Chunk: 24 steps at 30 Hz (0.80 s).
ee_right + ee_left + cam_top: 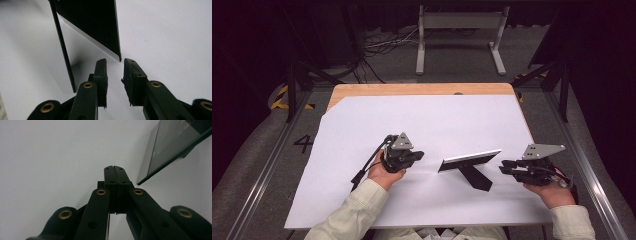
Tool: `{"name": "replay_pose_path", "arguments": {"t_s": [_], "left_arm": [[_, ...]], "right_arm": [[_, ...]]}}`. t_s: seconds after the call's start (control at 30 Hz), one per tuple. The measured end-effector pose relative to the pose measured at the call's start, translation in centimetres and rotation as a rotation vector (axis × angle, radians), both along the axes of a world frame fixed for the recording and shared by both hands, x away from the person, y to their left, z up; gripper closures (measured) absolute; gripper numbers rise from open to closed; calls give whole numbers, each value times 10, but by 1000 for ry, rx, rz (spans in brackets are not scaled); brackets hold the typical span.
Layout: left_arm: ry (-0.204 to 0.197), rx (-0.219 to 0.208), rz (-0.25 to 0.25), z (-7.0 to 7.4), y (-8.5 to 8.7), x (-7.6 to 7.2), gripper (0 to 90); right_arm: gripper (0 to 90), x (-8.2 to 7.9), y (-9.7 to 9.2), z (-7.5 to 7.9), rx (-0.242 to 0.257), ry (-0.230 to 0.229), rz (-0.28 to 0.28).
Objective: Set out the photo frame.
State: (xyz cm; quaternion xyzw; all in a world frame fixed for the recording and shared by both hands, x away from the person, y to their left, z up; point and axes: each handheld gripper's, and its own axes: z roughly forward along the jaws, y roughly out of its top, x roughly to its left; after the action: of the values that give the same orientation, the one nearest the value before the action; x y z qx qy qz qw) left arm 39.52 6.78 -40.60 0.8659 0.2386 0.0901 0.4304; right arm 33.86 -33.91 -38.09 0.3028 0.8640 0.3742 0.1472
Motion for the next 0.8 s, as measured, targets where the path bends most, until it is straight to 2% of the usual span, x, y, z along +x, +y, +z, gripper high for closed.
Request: {"name": "replay_pose_path", "arguments": {"t_s": [0.3, 0.47, 0.8], "left_arm": [[30, -16, -24, -7, -13, 7, 900], [30, -12, -42, -11, -25, 8, 900], [55, 21, -63, -22, -41, 7, 900]], "right_arm": [[721, -3, 0, -1, 2, 5, 0], [720, -3, -1, 0, 12, 0, -4], [719, -4, -2, 0, 14, 1, 0]]}}
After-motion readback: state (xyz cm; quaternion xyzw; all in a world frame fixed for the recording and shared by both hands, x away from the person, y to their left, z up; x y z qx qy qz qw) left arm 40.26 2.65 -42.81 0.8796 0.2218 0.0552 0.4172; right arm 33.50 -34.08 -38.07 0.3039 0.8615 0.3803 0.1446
